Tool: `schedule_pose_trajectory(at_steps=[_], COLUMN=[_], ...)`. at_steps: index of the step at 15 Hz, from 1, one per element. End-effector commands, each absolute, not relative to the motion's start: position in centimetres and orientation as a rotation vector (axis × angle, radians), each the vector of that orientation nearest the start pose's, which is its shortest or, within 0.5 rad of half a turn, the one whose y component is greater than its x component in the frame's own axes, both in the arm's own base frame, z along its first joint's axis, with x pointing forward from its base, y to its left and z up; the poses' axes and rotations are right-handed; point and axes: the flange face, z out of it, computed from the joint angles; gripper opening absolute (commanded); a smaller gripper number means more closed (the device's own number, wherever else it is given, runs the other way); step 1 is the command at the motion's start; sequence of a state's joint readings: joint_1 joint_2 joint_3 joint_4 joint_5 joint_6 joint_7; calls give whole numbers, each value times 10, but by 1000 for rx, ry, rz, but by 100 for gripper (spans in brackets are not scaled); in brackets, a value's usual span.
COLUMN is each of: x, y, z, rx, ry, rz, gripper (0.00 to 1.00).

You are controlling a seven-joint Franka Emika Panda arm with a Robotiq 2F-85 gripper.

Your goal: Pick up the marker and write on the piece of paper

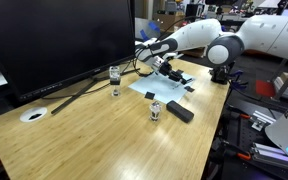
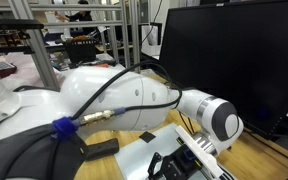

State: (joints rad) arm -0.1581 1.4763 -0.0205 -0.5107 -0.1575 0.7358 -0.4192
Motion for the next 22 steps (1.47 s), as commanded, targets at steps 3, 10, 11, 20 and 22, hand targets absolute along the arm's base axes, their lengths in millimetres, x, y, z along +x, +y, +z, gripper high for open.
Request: schedule_pose_trajectory(at_steps=[3,10,11,20,22], x=[638,665,668,701,703], y=[-123,-106,-101,-60,-61], z=[115,166,170,191,190], rx=[-2531,-2745,-2778,-2952,-2954], ry=[-246,-294,-305,-674,-710], rz=[1738,1667,1665,1528,1522], gripper=[5,5,5,5,5])
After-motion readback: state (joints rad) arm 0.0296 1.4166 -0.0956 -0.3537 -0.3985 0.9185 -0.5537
